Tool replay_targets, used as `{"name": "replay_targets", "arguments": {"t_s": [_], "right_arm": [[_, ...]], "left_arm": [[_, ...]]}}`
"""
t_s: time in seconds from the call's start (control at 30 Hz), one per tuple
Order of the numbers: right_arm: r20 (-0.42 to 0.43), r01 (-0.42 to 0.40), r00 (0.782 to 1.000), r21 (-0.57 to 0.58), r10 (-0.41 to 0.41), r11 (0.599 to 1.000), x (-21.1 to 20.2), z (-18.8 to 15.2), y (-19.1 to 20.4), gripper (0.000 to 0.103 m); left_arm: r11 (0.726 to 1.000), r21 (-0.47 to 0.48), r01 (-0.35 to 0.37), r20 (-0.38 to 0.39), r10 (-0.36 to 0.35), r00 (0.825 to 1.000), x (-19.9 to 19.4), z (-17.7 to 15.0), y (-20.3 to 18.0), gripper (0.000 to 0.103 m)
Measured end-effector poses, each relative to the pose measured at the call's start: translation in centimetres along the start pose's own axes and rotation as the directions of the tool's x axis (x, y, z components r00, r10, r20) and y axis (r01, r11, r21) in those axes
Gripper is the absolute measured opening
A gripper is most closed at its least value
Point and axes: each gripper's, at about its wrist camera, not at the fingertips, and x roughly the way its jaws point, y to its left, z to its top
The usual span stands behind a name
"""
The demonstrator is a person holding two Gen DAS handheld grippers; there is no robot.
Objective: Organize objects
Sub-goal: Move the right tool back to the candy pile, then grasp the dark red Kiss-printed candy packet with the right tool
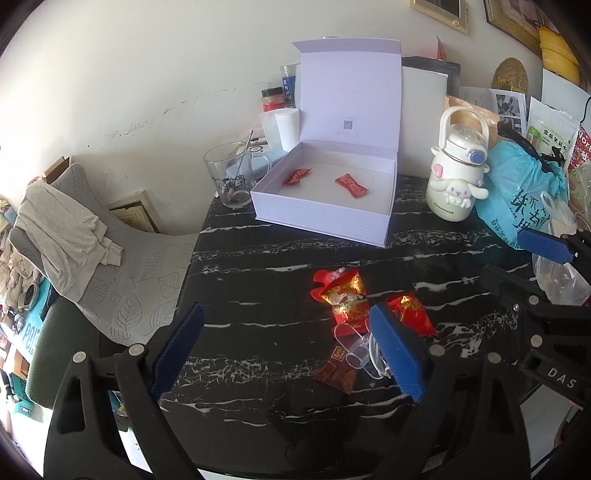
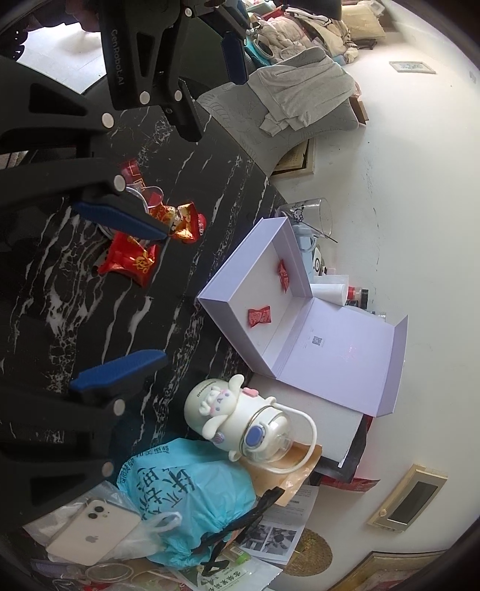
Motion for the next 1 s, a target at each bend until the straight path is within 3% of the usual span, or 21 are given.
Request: {"name": "replay_targets", "arguments": {"t_s": [0.33,0.53,0.8,1.0], "right_arm": [[-0.039,-0.073,0.997,0.007,0.073,0.997,1.6,-2.6,0.7,0.063],[-0.074,-0.116,0.990,0.011,0.117,0.993,3.4,-3.9,1.0,0.063],[-0.117,-0.163,0.979,0.048,0.168,0.985,6.4,-4.3,0.9,0.063],[-0.137,-0.183,0.971,0.102,0.196,0.978,8.7,-3.8,0.4,0.063]], "left_arm": [[0.999,-0.035,0.020,-0.045,-0.021,0.999,0.9,-3.2,0.3,0.091],[0.997,-0.044,0.065,-0.104,-0.069,0.992,2.7,-5.3,0.3,0.091],[0.988,-0.078,0.134,-0.134,-0.143,0.981,4.9,-6.1,0.9,0.091],[0.987,-0.059,0.146,-0.148,-0.154,0.977,6.3,-5.8,0.5,0.091]]}}
